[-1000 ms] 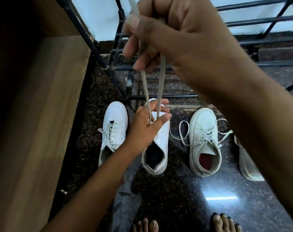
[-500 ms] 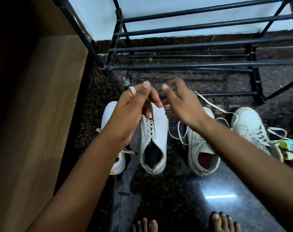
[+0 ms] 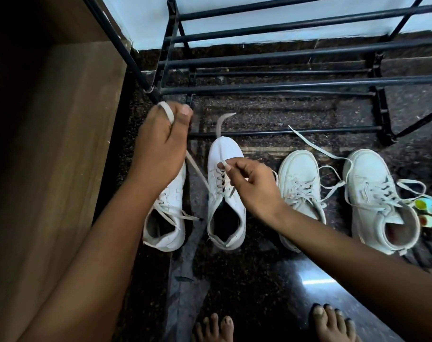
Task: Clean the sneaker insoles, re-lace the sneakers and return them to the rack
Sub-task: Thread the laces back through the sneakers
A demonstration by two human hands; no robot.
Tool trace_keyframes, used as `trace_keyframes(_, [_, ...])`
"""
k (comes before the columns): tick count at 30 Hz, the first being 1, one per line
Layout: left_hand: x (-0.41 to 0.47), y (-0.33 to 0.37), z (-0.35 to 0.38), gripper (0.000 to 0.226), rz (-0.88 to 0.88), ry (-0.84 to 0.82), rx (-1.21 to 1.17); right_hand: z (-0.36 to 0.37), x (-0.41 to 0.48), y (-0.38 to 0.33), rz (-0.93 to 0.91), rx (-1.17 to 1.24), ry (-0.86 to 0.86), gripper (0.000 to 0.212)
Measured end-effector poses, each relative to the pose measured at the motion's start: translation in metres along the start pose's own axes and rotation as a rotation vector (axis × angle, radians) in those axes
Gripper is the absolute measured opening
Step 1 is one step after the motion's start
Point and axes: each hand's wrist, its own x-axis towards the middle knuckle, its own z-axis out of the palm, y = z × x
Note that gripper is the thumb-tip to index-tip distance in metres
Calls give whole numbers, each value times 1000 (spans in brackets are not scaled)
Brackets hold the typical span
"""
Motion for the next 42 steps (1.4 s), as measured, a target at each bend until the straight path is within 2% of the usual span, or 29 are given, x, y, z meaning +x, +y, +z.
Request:
trace_keyframes(4, [-3, 20, 12, 36, 98, -180, -141, 12, 1, -11, -122, -146, -158, 27])
trace_keyframes(7, [-7, 27, 23, 40, 176, -405, -219, 17, 2, -19, -176, -147, -153, 43])
trace_keyframes(9, [-4, 24, 27, 65, 105, -504, -284, 15, 3, -19, -173, -104, -121, 33])
trace_keyframes(11, [1, 11, 29, 97, -42, -558, -347, 10, 4, -19, -130, -77, -100, 37])
trace_keyframes(12, [2, 3, 29, 101, -100, -592, -389, 8, 4, -18, -94, -66, -100, 41])
trace_keyframes(14, [1, -15, 31, 96, -169, -627, -455, 4, 5, -17, -4, 16, -114, 44])
trace_keyframes(16, [-6, -29, 34, 78, -167, -587, -454, 2, 6, -17, 86, 159, -120, 45])
trace_keyframes(19, [-17, -41, 39, 45, -50, -449, -364, 0, 9, -15, 199, 329, -117, 42])
trace_keyframes(23, [-26, -51, 43, 45, 311, -217, 102, -3, 10, -14, 321, 440, -129, 39])
trace_keyframes(26, [-35, -49, 47, 41, 497, -36, 446, -2, 9, -14, 343, 455, -106, 38])
trace_keyframes(30, [-42, -51, 48, 21, 711, 175, 614, -2, 11, -8, 366, 460, -117, 43])
trace_keyframes(34, [-44, -53, 48, 10, 864, 258, 673, -5, 12, -9, 394, 471, -160, 31])
trace_keyframes(37, [-44, -56, 45, 15, 892, 213, 657, -5, 16, 1, 362, 385, -199, 30])
trace_keyframes(39, [-46, -56, 45, 18, 818, 129, 584, -7, 18, 9, 320, 259, -197, 34])
trace_keyframes(40, [-48, -56, 45, 18, 722, 80, 518, -9, 19, 12, 308, 199, -187, 37])
trace_keyframes(42, [-51, -53, 48, 17, 422, 1, 297, -13, 19, 17, 265, 61, -139, 36])
